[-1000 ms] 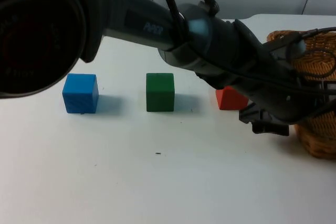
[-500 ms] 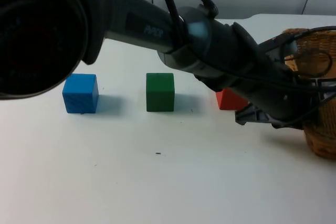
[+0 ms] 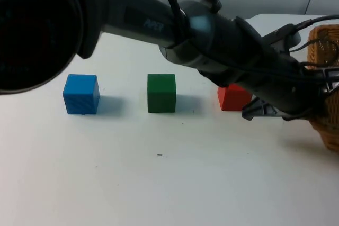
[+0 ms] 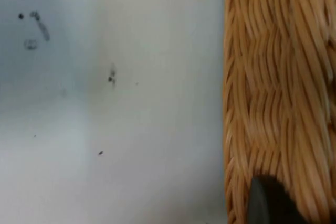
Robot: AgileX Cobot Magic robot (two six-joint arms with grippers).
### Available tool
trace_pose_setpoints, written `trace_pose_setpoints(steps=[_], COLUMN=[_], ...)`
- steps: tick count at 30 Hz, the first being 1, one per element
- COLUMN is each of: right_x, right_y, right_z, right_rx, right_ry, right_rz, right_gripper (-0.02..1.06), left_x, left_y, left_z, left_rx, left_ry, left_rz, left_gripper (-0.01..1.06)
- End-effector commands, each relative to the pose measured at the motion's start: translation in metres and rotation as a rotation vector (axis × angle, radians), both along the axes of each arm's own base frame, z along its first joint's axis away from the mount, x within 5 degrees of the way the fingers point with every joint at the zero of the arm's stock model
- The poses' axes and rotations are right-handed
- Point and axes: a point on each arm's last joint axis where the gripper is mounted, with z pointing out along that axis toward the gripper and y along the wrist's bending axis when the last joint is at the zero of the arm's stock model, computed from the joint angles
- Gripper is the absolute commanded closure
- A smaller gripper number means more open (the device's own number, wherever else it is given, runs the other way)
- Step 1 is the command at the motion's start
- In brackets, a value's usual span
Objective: Pick up the basket with the left hand and place the blue cube into the basket with the right hand.
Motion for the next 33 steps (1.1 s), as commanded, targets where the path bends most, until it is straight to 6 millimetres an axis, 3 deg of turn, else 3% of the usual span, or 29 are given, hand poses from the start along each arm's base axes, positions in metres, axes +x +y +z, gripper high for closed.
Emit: trace_pose_setpoints(steps=[1,6,8,11,12,16,17,19,22,23,26,29,33], right_x=[0.001,0.001,0.001,0.001,0.001,0.001,0.001,0.001,0.001,0.001,0.001,0.001,0.001], right_y=[-0.001,-0.001,-0.001,-0.001,-0.001,-0.001,-0.001,-0.001,-0.001,-0.001,-0.001,-0.001,-0.001], right_z=[0.003,0.003,0.003,0.003,0.003,0.003,0.003,0.003,0.003,0.003,0.003,0.003,0.003], right_rx=[-0.006,-0.006,-0.006,-0.006,-0.006,-0.006,-0.006,-0.006,-0.006,-0.006,-0.006,-0.006,-0.006], right_ry=[-0.024,-0.024,-0.024,-0.024,-0.024,-0.024,-0.024,-0.024,-0.024,-0.024,-0.024,-0.024,-0.022], right_rz=[-0.005,-0.005,-0.005,-0.005,-0.005,-0.005,-0.005,-0.005,-0.005,-0.005,-0.005,-0.005,-0.005], right_gripper=[0.0,0.0,0.0,0.0,0.0,0.0,0.0,0.0,0.0,0.0,0.0,0.0,0.0], left_x=[0.002,0.004,0.004,0.005,0.005,0.002,0.002,-0.001,-0.014,-0.014,-0.032,-0.04,-0.062], left_y=[0.001,0.022,0.03,0.069,0.069,0.126,0.126,0.156,0.199,0.199,0.245,0.262,0.306], left_z=[0.037,0.069,0.072,0.085,0.085,0.106,0.106,0.122,0.134,0.134,0.143,0.146,0.145], left_rx=[-0.042,-0.041,-0.033,-0.007,-0.007,0.029,0.029,0.034,0.062,0.062,0.105,0.116,0.139], left_ry=[-0.061,-0.104,-0.098,-0.084,-0.084,-0.088,-0.088,-0.101,-0.118,-0.118,-0.126,-0.122,-0.109], left_rz=[0.005,0.012,0.022,0.079,0.079,0.113,0.113,0.143,0.199,0.199,0.218,0.22,0.252], left_gripper=[1.05,1.05,1.05,1.05,1.05,1.05,1.05,1.05,1.05,1.05,1.05,1.05,1.05])
